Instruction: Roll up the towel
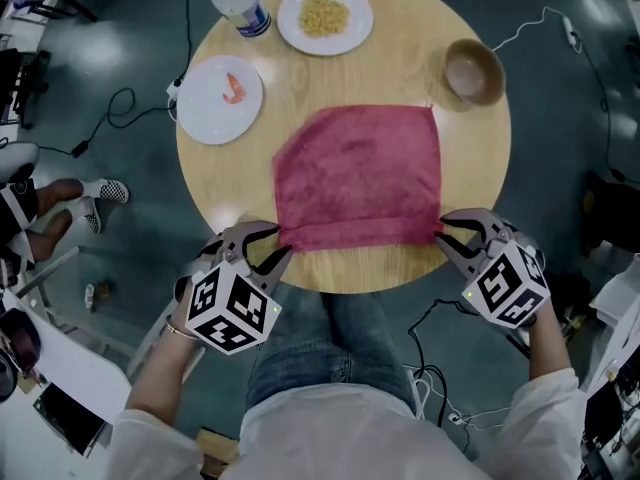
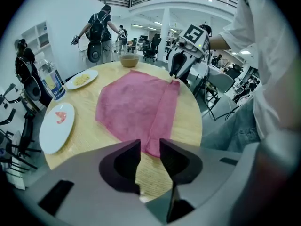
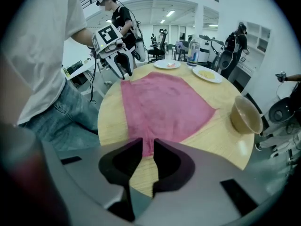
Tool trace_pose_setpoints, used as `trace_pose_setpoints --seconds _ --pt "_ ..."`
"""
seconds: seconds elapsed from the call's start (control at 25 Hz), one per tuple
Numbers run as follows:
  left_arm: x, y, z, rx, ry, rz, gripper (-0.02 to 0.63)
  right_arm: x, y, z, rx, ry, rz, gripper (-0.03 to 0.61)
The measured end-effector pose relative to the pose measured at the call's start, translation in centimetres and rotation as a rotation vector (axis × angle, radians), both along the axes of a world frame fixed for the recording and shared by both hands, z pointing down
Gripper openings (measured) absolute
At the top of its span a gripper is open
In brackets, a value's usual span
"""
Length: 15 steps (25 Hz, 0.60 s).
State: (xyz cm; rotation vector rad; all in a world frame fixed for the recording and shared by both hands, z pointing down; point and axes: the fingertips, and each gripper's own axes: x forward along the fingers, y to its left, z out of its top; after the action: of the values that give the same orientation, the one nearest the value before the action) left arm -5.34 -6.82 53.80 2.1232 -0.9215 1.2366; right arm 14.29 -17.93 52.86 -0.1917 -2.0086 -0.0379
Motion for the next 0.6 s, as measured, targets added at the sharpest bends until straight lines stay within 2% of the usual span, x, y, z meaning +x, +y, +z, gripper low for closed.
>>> trace_pose_setpoints --seconds 0.2,0.4,0.6 --pt "2.0 1.5 -0.8 0.044 -0.024 0.092 0.112 0.7 3.2 -0.1 0.001 0.026 -0.077 0.075" --pt "3.4 2.4 0.6 0.093 -0.125 0.221 0.098 1.3 4.0 1.5 0.073 0.047 -0.122 0.060" --pt "3.3 2.5 1.6 0.099 -0.156 0.240 0.087 1.3 3.4 2.3 0.112 0.046 -0.118 0.058"
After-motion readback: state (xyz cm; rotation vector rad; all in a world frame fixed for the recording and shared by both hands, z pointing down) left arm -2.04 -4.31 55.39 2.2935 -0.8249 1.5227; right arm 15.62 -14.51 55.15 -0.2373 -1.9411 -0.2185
